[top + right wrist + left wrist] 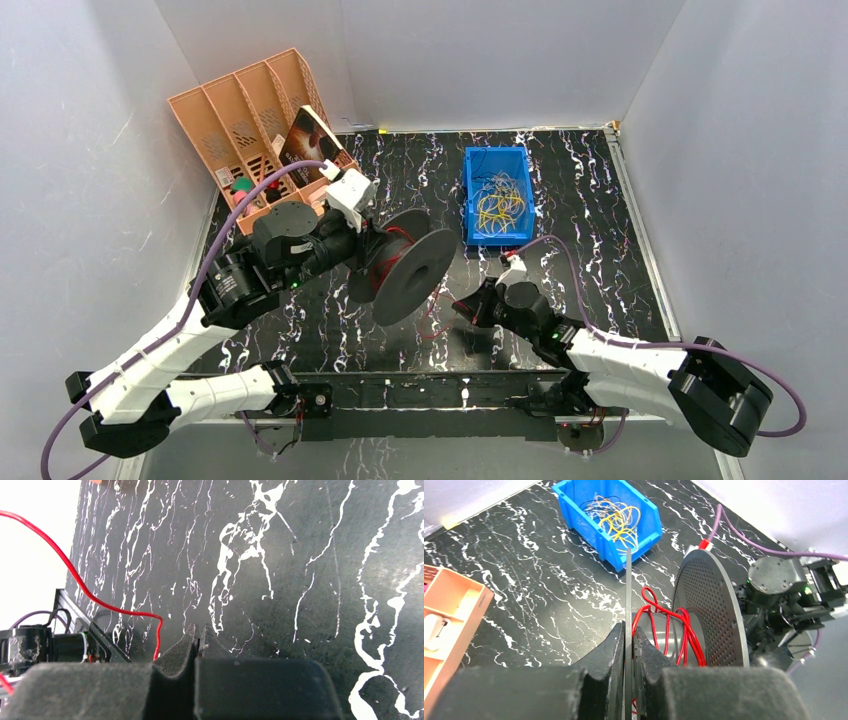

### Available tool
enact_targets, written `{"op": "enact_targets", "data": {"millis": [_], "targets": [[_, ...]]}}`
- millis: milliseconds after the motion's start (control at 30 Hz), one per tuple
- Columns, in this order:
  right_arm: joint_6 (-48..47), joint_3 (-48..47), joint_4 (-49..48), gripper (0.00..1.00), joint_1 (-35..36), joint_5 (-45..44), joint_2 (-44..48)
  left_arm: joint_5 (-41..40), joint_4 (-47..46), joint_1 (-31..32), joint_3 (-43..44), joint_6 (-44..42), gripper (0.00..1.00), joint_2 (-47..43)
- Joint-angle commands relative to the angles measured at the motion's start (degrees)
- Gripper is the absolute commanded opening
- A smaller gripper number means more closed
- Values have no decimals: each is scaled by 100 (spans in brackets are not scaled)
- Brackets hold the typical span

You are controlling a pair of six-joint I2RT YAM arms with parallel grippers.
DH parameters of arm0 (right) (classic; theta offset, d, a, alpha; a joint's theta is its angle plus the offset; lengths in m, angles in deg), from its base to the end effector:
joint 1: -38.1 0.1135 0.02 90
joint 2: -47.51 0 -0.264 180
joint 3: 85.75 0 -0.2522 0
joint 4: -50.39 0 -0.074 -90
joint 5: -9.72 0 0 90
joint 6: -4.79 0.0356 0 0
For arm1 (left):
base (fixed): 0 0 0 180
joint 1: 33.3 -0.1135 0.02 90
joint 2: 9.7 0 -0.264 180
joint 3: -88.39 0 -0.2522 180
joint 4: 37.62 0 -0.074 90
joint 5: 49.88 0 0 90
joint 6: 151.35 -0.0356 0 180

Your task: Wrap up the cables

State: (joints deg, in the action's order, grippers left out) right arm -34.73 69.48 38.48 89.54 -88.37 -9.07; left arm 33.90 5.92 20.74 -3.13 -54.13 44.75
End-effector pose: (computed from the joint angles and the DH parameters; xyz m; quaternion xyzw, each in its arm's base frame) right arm 0.1234 0.1467 0.1637 0.0337 0.8169 0.4086 0.4057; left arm 0.1108 -0.1462 0.4514 0.2706 0.7134 -0.2930 0.5762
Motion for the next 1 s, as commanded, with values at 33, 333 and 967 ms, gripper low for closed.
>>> {"op": "enact_targets", "data": {"millis": [33, 333, 967], "targets": [[-77, 81, -493, 0, 16, 451, -49, -1069, -725, 15, 110, 433, 0, -12], [-143, -149, -308, 0, 560, 228, -149, -2282, -1443, 14, -148, 788, 0, 75], [-946, -2002, 1376, 0, 3150, -1670, -17, -4765, -3010, 15, -582, -341, 0, 955]]}}
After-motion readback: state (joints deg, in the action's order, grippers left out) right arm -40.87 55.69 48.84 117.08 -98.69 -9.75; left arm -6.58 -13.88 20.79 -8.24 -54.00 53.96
